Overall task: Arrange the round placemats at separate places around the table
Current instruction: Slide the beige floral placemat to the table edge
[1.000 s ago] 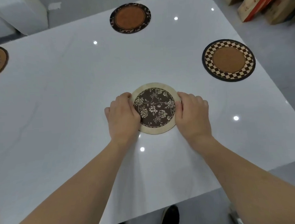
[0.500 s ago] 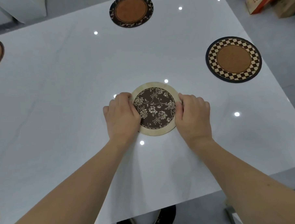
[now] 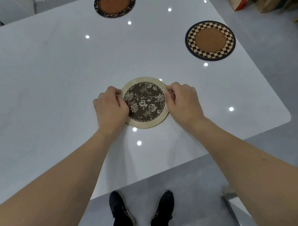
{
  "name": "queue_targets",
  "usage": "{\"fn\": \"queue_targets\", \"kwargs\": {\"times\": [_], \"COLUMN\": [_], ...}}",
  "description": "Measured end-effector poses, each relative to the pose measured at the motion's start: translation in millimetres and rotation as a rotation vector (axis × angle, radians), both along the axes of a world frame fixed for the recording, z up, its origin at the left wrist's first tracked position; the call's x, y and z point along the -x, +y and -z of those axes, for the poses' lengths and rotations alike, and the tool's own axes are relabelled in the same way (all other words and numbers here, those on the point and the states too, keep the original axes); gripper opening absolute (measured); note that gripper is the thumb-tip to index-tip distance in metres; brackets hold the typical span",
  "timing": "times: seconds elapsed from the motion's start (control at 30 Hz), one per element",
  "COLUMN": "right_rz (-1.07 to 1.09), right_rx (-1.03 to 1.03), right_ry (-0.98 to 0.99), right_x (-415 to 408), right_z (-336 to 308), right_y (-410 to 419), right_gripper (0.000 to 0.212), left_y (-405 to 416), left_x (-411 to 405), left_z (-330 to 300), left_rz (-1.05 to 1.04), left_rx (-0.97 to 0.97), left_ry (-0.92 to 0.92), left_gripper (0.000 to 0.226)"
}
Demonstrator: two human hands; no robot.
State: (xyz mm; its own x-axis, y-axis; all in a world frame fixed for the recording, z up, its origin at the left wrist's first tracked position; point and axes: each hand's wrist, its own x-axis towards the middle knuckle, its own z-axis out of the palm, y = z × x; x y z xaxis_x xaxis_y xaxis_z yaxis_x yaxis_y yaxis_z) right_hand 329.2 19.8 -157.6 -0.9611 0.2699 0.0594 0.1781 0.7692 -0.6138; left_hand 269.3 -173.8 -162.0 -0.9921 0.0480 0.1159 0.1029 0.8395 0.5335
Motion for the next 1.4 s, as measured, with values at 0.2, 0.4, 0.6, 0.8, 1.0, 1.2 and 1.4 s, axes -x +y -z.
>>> {"fn": "queue_targets", "kwargs": {"times": [0.2,0.4,0.6,0.8,1.0,1.2,1.4], "right_rz": [-0.112,-0.059,-0.025,-0.010,-0.011,-0.022,-0.031], "right_rx": [-0.041,-0.068,-0.159,-0.163,-0.185,-0.216,-0.238], "right_ry": [-0.004,0.028,-0.021,-0.049,-0.037,-0.038,-0.037], "right_x": [-68.7,-74.7,-72.6,-72.0,-71.6,-71.1,-71.2], "right_z": [1.0,3.9,3.3,4.5,2.9,5.0,6.5], "right_y": [14.0,10.9,12.4,11.4,9.6,9.0,9.8], "right_gripper": [0.018,0.010,0.013,0.011,0.011,0.013,0.014], "left_y": [-7.3,-5.5,-4.8,-6.7,-6.3,-5.8,-5.9], "left_x": [-75.3,-82.9,-84.3,-82.9,-83.3,-82.1,-82.2], "left_z": [2.4,4.9,3.9,2.3,2.1,0.4,0.9], "left_rz": [0.074,0.075,0.099,0.108,0.110,0.118,0.130], "left_rx": [0.017,0.083,0.135,0.138,0.124,0.125,0.131], "left_ry": [-0.025,-0.030,-0.020,-0.027,-0.034,-0.046,-0.048], "left_gripper": [0.016,0.018,0.025,0.015,0.012,0.015,0.020]}}
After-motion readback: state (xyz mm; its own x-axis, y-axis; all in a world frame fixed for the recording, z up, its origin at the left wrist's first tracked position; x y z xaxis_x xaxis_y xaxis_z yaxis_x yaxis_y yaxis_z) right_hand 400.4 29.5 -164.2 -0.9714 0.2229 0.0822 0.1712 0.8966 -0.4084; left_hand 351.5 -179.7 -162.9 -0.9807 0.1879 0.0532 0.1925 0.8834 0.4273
